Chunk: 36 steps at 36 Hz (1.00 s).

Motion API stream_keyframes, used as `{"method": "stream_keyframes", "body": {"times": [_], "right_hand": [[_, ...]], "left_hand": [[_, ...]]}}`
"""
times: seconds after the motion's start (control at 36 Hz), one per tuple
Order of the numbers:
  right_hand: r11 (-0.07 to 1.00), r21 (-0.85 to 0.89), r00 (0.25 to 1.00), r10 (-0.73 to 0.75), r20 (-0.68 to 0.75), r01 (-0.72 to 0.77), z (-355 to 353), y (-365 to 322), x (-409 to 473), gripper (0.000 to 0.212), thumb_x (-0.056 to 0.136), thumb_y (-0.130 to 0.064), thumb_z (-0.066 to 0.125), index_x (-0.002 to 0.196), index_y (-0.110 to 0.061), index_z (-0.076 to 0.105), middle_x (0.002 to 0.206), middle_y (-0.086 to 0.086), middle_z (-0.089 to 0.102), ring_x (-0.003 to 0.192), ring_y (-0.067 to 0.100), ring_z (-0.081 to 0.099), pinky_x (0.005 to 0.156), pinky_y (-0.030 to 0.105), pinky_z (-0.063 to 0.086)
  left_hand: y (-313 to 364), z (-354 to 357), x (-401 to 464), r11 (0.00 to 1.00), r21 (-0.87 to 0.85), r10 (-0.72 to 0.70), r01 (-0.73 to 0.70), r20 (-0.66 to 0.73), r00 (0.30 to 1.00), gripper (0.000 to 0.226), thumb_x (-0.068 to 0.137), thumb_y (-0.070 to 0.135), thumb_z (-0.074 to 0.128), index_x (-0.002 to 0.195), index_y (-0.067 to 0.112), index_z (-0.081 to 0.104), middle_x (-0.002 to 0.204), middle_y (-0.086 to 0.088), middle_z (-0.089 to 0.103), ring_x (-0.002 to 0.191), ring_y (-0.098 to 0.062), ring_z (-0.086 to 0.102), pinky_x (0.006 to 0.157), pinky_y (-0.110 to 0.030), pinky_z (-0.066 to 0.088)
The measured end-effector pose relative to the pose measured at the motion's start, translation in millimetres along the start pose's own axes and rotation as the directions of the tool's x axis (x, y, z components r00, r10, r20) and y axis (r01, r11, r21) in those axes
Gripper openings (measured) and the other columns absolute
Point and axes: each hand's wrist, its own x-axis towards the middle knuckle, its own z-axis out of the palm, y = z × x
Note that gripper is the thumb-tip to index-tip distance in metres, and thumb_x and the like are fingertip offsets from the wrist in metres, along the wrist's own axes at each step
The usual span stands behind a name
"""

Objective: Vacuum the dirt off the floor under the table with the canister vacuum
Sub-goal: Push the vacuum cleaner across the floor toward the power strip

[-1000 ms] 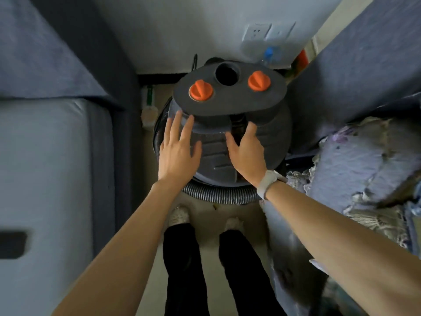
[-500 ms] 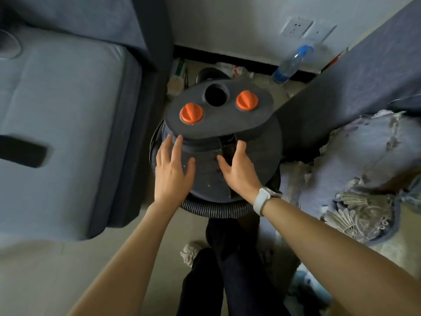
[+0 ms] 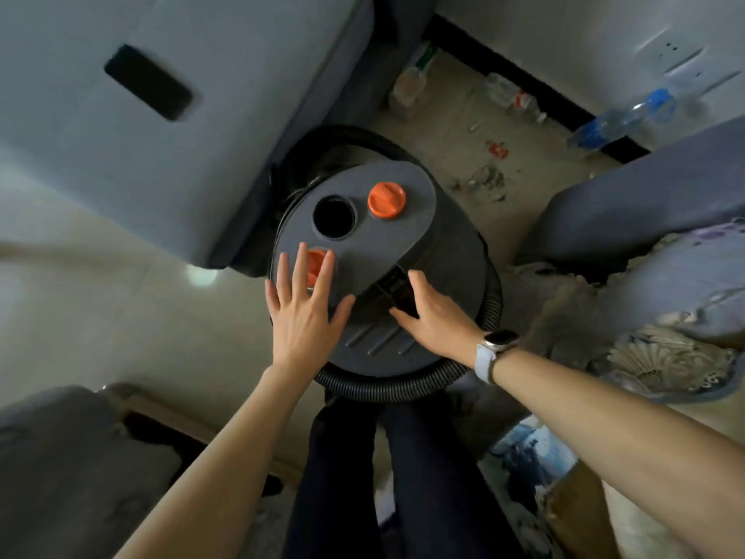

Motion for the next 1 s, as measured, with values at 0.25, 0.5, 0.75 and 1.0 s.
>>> {"method": "stream_keyframes", "body": {"times": [0.25, 0.5, 0.75, 1.0], "right_hand": [[0.999, -0.043, 0.996, -0.001, 0.088, 0.005, 13, -18, 0, 0.051, 0.096, -0.034, 0.052, 0.132, -0.01, 0.026, 0.119, 0.011, 0.054, 0.096, 0.037, 0.059, 0.078, 0.047, 0.05], [0.991, 0.135, 1.0, 0.002, 0.017, -0.005, 61, -52, -16, 0.037, 0.095, -0.027, 0.055, 0.115, -0.008, 0.03, 0.11, 0.003, 0.049, 0.102, 0.023, 0.053, 0.083, 0.029, 0.04], [0.945, 0.323, 0.999, 0.042, 0.011, -0.043, 145, -126, -23, 0.031, 0.095, -0.022, 0.054, 0.103, -0.015, 0.026, 0.115, 0.004, 0.05, 0.1, 0.017, 0.054, 0.078, 0.028, 0.043], [0.981, 0.192, 0.999, 0.007, -0.047, 0.003, 197, -165, -38, 0.034, 0.094, -0.02, 0.056, 0.099, -0.01, 0.024, 0.107, 0.015, 0.052, 0.095, 0.025, 0.053, 0.076, 0.027, 0.039]], "left_hand": [[-16, 8, -68, 0.962, -0.067, -0.26, 0.263, 0.055, 0.964, 0.068, 0.088, 0.055, 0.037, 0.147, 0.022, 0.034, 0.156, -0.018, 0.022, 0.141, -0.046, 0.018, 0.105, -0.065, 0.025], [-44, -1, -72, 0.895, -0.351, -0.289, 0.276, 0.016, 0.957, 0.072, 0.093, 0.037, 0.054, 0.152, 0.023, 0.015, 0.159, -0.014, 0.006, 0.146, -0.032, 0.008, 0.115, -0.046, 0.022], [-100, -17, -109, 0.872, -0.406, -0.331, 0.274, -0.076, 0.941, 0.072, 0.094, 0.03, 0.056, 0.152, 0.013, 0.016, 0.16, -0.011, 0.008, 0.147, -0.026, 0.01, 0.115, -0.036, 0.02], [-174, -22, -183, 0.742, -0.508, -0.53, 0.438, -0.044, 0.847, 0.064, 0.097, 0.03, 0.051, 0.151, 0.018, 0.021, 0.159, -0.007, 0.013, 0.146, -0.027, 0.013, 0.116, -0.042, 0.021]]}}
